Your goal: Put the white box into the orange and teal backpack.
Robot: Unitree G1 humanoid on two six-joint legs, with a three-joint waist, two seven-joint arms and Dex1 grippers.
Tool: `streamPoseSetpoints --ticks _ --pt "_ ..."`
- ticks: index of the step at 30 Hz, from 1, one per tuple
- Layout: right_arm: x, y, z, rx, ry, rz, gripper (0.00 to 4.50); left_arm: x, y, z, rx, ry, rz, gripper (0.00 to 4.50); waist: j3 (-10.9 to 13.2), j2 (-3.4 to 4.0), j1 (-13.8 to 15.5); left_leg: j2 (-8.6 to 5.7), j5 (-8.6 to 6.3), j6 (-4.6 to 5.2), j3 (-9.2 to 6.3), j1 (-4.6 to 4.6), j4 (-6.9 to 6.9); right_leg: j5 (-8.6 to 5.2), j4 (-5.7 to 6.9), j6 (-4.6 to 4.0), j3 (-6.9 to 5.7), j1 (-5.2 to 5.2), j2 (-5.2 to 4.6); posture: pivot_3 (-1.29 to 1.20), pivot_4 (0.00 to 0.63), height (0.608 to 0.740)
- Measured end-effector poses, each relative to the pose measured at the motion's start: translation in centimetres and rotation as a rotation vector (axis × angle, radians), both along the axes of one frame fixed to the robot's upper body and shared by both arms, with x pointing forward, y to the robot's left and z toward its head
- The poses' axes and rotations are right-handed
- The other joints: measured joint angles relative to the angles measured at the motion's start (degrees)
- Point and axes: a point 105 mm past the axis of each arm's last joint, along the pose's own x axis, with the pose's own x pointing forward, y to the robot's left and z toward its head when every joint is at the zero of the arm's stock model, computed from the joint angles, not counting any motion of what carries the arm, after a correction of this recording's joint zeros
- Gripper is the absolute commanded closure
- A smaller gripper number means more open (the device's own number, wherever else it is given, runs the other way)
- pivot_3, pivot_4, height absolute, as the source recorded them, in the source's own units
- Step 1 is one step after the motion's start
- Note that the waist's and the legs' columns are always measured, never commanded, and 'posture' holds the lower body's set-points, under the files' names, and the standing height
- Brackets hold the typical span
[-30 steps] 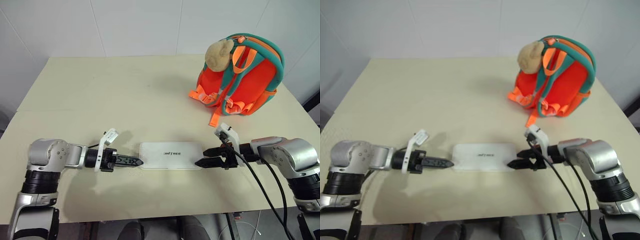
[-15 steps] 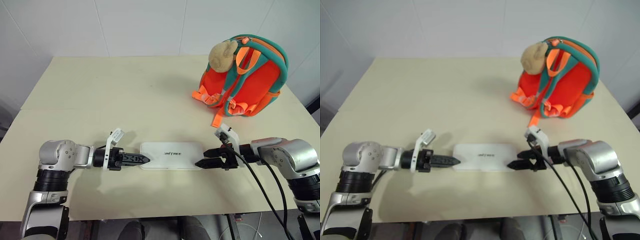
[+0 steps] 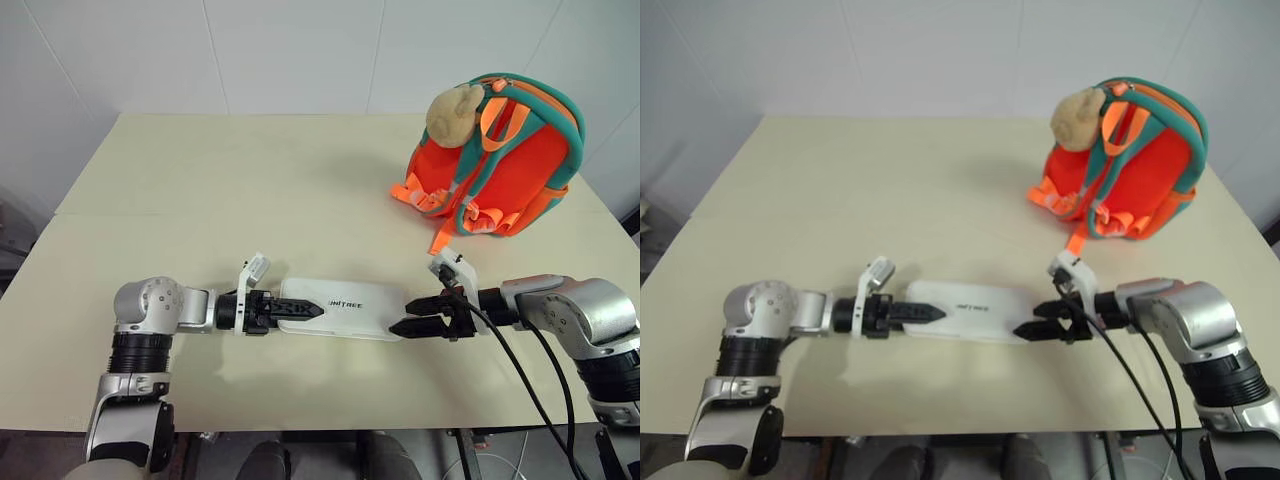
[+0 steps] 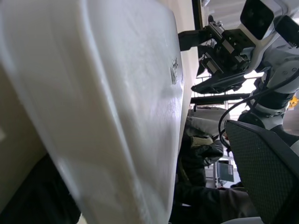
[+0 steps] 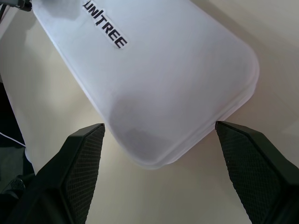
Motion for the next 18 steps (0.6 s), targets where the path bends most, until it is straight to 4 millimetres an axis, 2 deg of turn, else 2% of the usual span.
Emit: streamPoseSetpoints --ticks 4,7,14,15,18 --pt "-0.2 -0.2 -0.1 -0.003 0.007 0.001 0.00 0.2 -0.2 0.0 -0.023 0.024 -0.001 0.02 0.0 0.00 0.0 -0.01 0.00 0.00 0.00 0.00 0.01 0.00 -0.01 0.00 0.00 0.01 -0.01 0.00 0.150 0.740" --pt "-0.4 -0.3 -0.1 -0.005 0.010 0.007 0.00 0.3 -0.2 -0.1 -0.033 0.040 0.002 0.63 0.0 0.00 -0.2 -0.01 0.00 0.00 0.00 0.00 0.01 0.00 -0.01 0.00 0.00 0.01 -0.01 0.00 0.150 0.740" --pt "-1.0 -0.7 -0.5 -0.004 0.025 0.016 0.00 0.0 0.0 -0.1 -0.049 0.066 -0.018 2.81 0.0 0.00 -0.5 0.00 0.00 0.00 0.01 0.00 -0.01 0.00 -0.04 0.01 0.00 0.00 -0.01 0.00 0.150 0.740" --pt "-1.0 -0.7 -0.5 -0.004 0.024 0.017 0.00 -0.1 0.0 0.1 -0.058 0.067 -0.029 3.02 0.0 0.00 -0.5 0.00 -0.01 0.00 0.01 0.00 -0.01 0.00 -0.05 0.00 0.00 0.00 -0.01 0.00 0.150 0.740" --pt "-1.2 -0.9 -0.6 -0.010 0.027 0.019 0.00 -0.4 0.5 0.2 -0.049 0.071 -0.039 3.08 0.0 0.00 -0.5 0.01 -0.01 0.02 0.00 0.00 -0.01 0.00 -0.05 0.00 0.00 0.00 0.00 0.00 0.150 0.740"
